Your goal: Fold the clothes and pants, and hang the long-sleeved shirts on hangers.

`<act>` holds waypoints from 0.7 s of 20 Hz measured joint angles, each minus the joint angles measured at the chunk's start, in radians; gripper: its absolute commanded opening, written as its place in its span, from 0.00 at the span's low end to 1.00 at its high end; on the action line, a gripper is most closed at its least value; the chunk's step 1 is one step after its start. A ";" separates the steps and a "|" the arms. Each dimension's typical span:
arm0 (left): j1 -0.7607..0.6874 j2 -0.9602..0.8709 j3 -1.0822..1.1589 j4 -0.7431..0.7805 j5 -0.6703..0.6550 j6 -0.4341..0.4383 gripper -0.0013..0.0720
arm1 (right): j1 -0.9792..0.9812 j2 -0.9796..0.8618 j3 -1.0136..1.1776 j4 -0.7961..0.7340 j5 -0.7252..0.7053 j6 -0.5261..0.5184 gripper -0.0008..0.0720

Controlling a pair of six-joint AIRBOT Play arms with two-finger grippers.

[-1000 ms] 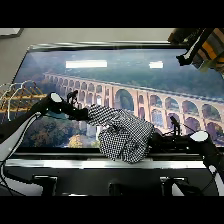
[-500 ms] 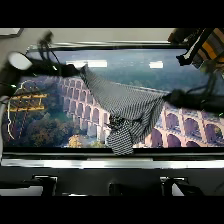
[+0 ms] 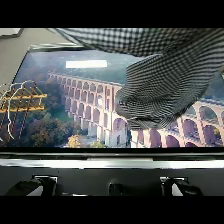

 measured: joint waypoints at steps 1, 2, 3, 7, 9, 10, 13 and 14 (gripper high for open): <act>0.000 0.044 -0.005 0.014 0.000 -0.008 0.06 | 0.000 0.024 0.019 -0.011 0.006 0.013 0.06; 0.000 0.086 -0.010 0.026 0.002 -0.016 0.06 | 0.000 0.047 0.035 -0.019 0.005 0.029 0.06; 0.000 0.119 -0.013 0.035 0.003 -0.019 0.06 | 0.000 0.066 0.045 -0.024 0.004 0.043 0.06; 0.000 0.188 -0.026 0.050 0.005 -0.030 0.06 | 0.000 0.076 0.064 -0.043 -0.023 0.089 0.06; 0.000 0.186 -0.046 0.055 0.005 -0.031 0.06 | 0.000 0.029 0.068 -0.032 -0.034 0.108 0.06; 0.000 0.176 -0.063 0.056 0.005 -0.032 0.06 | 0.000 -0.012 0.068 -0.020 -0.038 0.114 0.06; 0.000 0.117 -0.122 0.058 0.005 -0.033 0.06 | 0.002 -0.184 0.069 0.091 -0.052 0.116 0.06; 0.000 0.086 -0.142 0.061 0.005 -0.033 0.06 | 0.010 -0.259 0.069 0.151 -0.061 0.102 0.06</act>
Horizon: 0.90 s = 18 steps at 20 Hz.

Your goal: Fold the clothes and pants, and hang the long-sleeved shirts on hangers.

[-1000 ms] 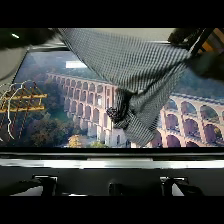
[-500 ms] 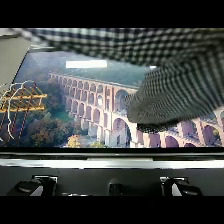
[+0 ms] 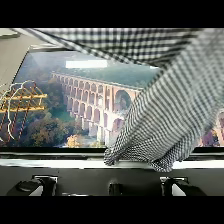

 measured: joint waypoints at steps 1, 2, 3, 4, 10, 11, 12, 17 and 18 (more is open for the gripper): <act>0.000 -0.034 -0.017 0.000 0.001 0.000 0.06 | 0.018 -0.074 0.000 0.045 -0.014 -0.022 0.06; 0.000 -0.073 -0.032 0.000 0.003 0.000 0.06 | 0.049 -0.151 0.000 0.090 -0.036 -0.051 0.06; 0.000 -0.114 -0.043 0.004 0.019 0.000 0.06 | 0.092 -0.227 0.001 0.129 -0.068 -0.081 0.06; 0.000 -0.153 -0.050 0.008 0.037 0.000 0.06 | 0.134 -0.298 0.000 0.148 -0.096 -0.104 0.06; 0.080 -0.370 -0.073 0.098 -0.002 -0.129 0.06 | 0.380 -0.666 0.000 0.146 -0.266 -0.151 0.06; 0.108 -0.402 -0.087 0.100 -0.034 -0.151 0.06 | 0.408 -0.713 0.000 0.124 -0.267 -0.143 0.06; 0.134 -0.430 -0.112 0.093 -0.068 -0.163 0.06 | 0.430 -0.750 0.000 0.098 -0.266 -0.135 0.06; 0.222 -0.518 -0.315 0.002 -0.133 -0.172 0.06 | 0.468 -0.848 0.000 -0.045 -0.174 -0.066 0.37; 0.228 -0.530 -0.351 -0.015 -0.133 -0.172 0.06 | 0.459 -0.846 0.000 -0.063 -0.141 -0.057 0.48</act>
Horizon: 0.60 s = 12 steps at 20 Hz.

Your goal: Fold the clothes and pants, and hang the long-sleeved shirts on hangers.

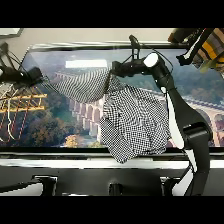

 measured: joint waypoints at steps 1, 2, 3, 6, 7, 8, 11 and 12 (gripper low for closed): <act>0.004 -0.010 -0.025 -0.014 0.000 0.000 0.07 | -0.014 0.009 0.000 -0.013 0.037 0.005 0.56; 0.007 -0.017 -0.042 -0.030 0.002 0.000 0.24 | -0.035 0.025 0.000 -0.025 0.082 0.012 0.60; 0.011 -0.022 -0.056 -0.043 0.004 0.000 0.63 | -0.064 0.049 0.000 -0.039 0.137 0.019 0.60; 0.024 -0.030 -0.069 -0.087 -0.009 0.001 0.99 | -0.187 0.161 -0.007 -0.117 0.327 0.018 0.73; 0.030 -0.031 -0.071 -0.105 -0.022 0.011 0.99 | -0.234 0.208 -0.024 -0.148 0.382 0.010 0.77; 0.036 -0.031 -0.072 -0.120 -0.036 0.025 0.99 | -0.290 0.265 -0.057 -0.173 0.430 0.005 0.77; 0.042 -0.021 -0.101 -0.164 -0.079 0.071 0.99 | -0.455 0.463 -0.269 -0.222 0.503 -0.003 0.78; 0.039 -0.014 -0.125 -0.178 -0.085 0.082 0.99 | -0.503 0.543 -0.380 -0.229 0.514 -0.005 0.78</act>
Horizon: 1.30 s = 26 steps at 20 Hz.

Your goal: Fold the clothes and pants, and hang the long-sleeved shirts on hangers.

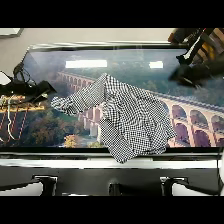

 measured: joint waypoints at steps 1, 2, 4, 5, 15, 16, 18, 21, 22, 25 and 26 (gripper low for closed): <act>-0.007 0.007 -0.034 -0.020 -0.005 0.019 0.99 | -0.036 0.077 -0.113 -0.005 0.008 0.000 0.78; -0.019 0.015 -0.073 -0.048 -0.006 0.039 0.99 | -0.066 0.164 -0.242 -0.013 0.005 0.004 0.79; -0.049 0.024 -0.156 -0.109 0.011 0.076 0.99 | -0.097 0.325 -0.481 -0.013 0.000 0.020 0.86; -0.067 0.027 -0.195 -0.144 0.021 0.095 0.99 | -0.108 0.411 -0.605 -0.010 -0.005 0.032 0.86; -0.256 0.012 -0.336 -0.283 0.179 0.170 0.99 | -0.134 0.860 -1.177 -0.226 -0.128 0.385 0.92; -0.262 0.008 -0.338 -0.286 0.188 0.170 0.99 | -0.134 0.849 -1.187 -0.257 -0.138 0.423 0.92; -0.271 0.000 -0.340 -0.294 0.200 0.171 0.99 | -0.134 0.795 -1.201 -0.277 -0.154 0.451 0.90; -0.277 -0.011 -0.341 -0.298 0.210 0.172 0.99 | -0.134 0.680 -1.212 -0.229 -0.198 0.408 0.78; -0.278 -0.014 -0.341 -0.299 0.211 0.172 0.99 | -0.134 0.648 -1.214 -0.212 -0.223 0.390 0.75; -0.280 -0.017 -0.341 -0.300 0.214 0.172 0.99 | -0.134 0.560 -1.217 -0.182 -0.301 0.355 0.63; -0.280 -0.018 -0.341 -0.301 0.214 0.172 0.99 | -0.134 0.536 -1.218 -0.178 -0.319 0.349 0.56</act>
